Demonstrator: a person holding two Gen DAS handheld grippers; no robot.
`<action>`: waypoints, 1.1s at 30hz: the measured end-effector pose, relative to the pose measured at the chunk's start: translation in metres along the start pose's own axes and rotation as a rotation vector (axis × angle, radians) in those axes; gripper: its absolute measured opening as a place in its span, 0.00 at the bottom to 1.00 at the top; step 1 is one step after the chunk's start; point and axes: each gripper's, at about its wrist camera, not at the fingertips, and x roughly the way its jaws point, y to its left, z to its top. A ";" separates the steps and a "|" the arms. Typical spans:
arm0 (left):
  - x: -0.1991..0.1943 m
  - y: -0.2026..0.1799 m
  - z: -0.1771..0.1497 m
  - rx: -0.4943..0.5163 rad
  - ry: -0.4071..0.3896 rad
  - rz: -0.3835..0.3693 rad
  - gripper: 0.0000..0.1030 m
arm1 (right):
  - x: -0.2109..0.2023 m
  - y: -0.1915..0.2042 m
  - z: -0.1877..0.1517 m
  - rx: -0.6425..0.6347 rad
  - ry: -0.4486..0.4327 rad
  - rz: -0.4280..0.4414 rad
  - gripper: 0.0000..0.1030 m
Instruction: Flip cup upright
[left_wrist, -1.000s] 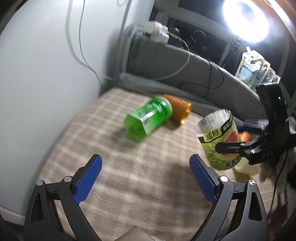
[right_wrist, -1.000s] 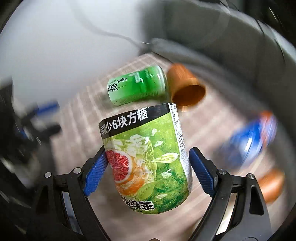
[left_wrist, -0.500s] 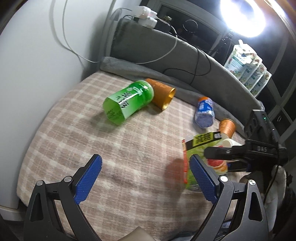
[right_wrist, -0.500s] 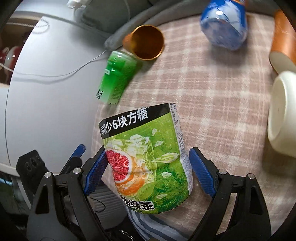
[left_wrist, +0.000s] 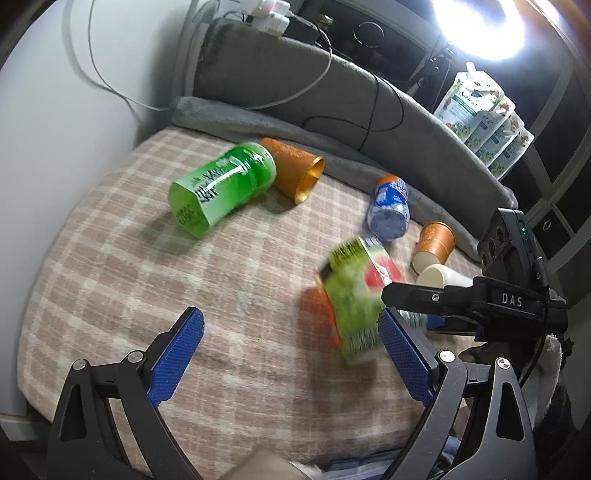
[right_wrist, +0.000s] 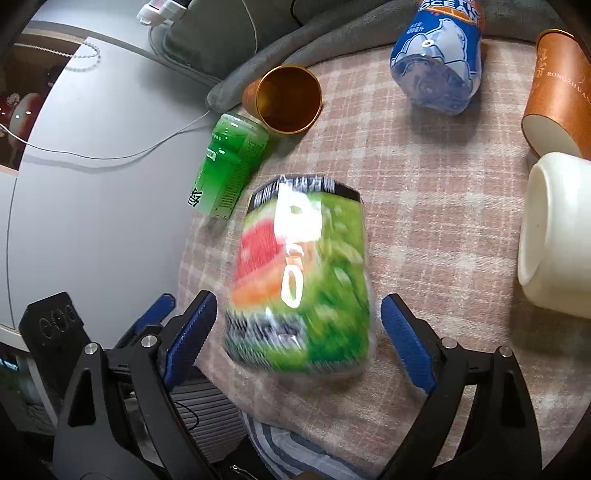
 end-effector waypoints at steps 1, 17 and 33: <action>0.002 0.000 0.000 -0.007 0.016 -0.019 0.92 | -0.005 0.000 -0.001 -0.013 -0.019 -0.006 0.90; 0.065 -0.021 0.034 -0.241 0.250 -0.266 0.92 | -0.128 -0.030 -0.078 -0.138 -0.432 -0.240 0.90; 0.109 -0.041 0.042 -0.192 0.333 -0.175 0.86 | -0.149 -0.051 -0.094 -0.082 -0.484 -0.233 0.90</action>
